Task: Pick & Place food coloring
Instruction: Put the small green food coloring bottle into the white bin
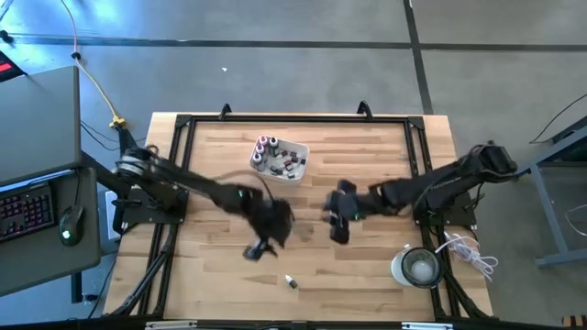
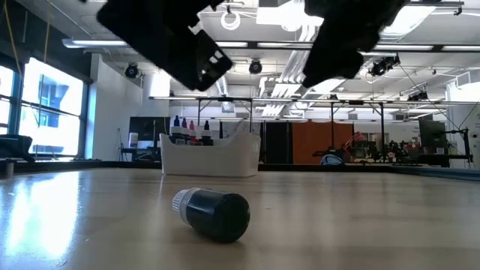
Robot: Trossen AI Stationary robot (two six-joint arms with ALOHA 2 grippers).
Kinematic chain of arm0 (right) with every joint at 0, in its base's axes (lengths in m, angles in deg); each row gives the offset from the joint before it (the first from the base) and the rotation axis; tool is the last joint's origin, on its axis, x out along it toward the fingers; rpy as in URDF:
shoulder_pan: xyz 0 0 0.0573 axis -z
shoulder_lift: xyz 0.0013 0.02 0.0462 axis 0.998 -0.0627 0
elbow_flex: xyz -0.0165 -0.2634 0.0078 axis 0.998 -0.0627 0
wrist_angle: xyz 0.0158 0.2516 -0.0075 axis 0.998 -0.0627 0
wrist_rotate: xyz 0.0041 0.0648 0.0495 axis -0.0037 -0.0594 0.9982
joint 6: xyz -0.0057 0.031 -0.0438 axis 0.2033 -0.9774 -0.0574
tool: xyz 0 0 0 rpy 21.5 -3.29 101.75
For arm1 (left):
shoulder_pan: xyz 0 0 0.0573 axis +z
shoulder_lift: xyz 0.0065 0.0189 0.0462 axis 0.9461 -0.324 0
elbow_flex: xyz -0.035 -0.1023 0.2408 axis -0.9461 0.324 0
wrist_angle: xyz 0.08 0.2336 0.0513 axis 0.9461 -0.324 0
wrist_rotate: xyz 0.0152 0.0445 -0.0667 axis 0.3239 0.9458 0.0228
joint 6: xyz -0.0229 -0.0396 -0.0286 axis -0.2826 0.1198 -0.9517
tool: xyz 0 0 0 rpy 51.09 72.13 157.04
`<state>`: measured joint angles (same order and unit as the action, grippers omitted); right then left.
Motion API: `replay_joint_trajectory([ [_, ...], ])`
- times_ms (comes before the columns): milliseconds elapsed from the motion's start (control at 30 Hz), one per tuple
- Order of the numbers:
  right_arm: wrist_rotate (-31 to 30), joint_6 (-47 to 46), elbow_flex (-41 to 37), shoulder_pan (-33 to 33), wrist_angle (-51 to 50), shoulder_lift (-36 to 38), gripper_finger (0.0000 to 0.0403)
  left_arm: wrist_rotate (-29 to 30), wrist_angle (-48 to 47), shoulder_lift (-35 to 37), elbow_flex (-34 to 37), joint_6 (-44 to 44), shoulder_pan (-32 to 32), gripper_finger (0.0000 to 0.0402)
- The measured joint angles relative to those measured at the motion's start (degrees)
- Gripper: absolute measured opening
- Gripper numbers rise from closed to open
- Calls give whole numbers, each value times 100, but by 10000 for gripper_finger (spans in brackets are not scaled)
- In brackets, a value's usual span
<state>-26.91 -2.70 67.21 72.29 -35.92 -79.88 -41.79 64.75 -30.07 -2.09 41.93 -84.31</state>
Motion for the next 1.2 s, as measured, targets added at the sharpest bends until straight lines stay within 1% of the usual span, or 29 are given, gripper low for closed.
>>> replay_joint_trajectory([
  [67,-192,-98,-163,-310,163,-47,145,192,312,-311,-9,316,-327,156],
  [133,-396,-142,-312,-576,384,-73,146,583,694,-568,8,432,-643,156],
  [200,-462,-146,-391,-746,392,-78,146,972,1167,-818,-11,453,-887,156],
  [333,-479,0,-388,-913,560,-74,145,1401,1705,-1141,-14,498,-1215,156],
  [367,-480,100,-388,-921,647,-74,145,1536,1706,-1189,-7,471,-1264,156],
  [433,-484,258,-388,-920,765,-71,146,1704,1906,-1265,9,230,-1324,156],
  [500,-488,289,-388,-909,894,-71,146,1744,2187,-1362,-11,-100,-1315,156],
  [567,-485,286,-384,-906,995,-71,145,1665,2325,-1448,-5,-438,-1307,156],
  [667,-460,269,-383,-906,1003,-71,145,1593,2564,-1662,-7,-724,-1304,156],
  [833,-460,269,-383,-906,1000,-70,145,1558,2862,-2028,-18,-892,-1308,156],
  [1000,-455,267,-383,-908,977,-69,146,1697,3022,-2119,-20,-1205,-1308,156],
  [1100,-453,267,-383,-908,962,-69,146,1917,3020,-2121,-20,-1207,-1315,156],
  [1200,-455,335,-383,-908,962,-69,145,1918,3013,-2125,-20,-1207,-1313,156],
])
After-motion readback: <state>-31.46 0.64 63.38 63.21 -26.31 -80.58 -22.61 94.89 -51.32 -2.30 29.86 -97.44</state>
